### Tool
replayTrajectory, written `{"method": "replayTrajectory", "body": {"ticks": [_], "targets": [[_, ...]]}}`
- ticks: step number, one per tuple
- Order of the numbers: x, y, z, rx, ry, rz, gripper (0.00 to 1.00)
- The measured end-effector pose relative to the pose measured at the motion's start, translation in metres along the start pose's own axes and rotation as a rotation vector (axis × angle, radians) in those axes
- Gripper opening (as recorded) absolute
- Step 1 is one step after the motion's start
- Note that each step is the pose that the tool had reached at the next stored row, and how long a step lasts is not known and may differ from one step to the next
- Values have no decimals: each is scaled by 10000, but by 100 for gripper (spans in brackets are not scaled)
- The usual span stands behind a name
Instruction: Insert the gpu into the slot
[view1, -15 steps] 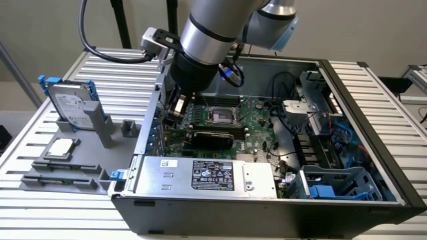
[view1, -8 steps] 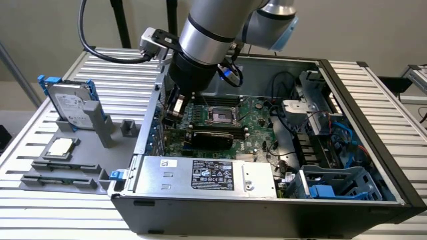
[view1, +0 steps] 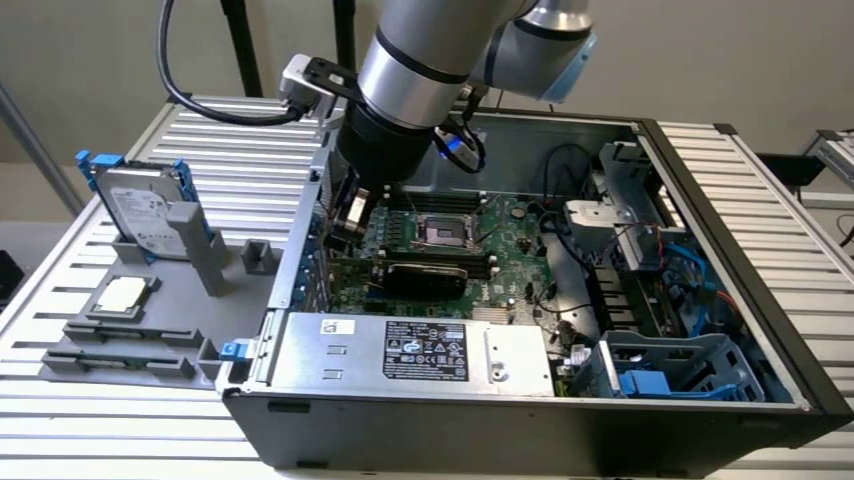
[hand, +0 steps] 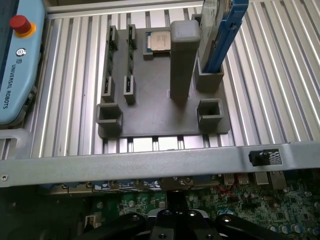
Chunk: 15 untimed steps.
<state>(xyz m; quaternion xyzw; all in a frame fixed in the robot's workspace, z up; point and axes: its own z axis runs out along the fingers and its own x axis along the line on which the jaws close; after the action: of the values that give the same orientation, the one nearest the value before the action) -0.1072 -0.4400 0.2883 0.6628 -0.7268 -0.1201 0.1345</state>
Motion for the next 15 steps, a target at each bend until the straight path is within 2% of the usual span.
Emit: {"method": "replayTrajectory", "body": {"ticks": [15], "targets": [[-33, 20, 6, -4, 26, 12, 11]]}}
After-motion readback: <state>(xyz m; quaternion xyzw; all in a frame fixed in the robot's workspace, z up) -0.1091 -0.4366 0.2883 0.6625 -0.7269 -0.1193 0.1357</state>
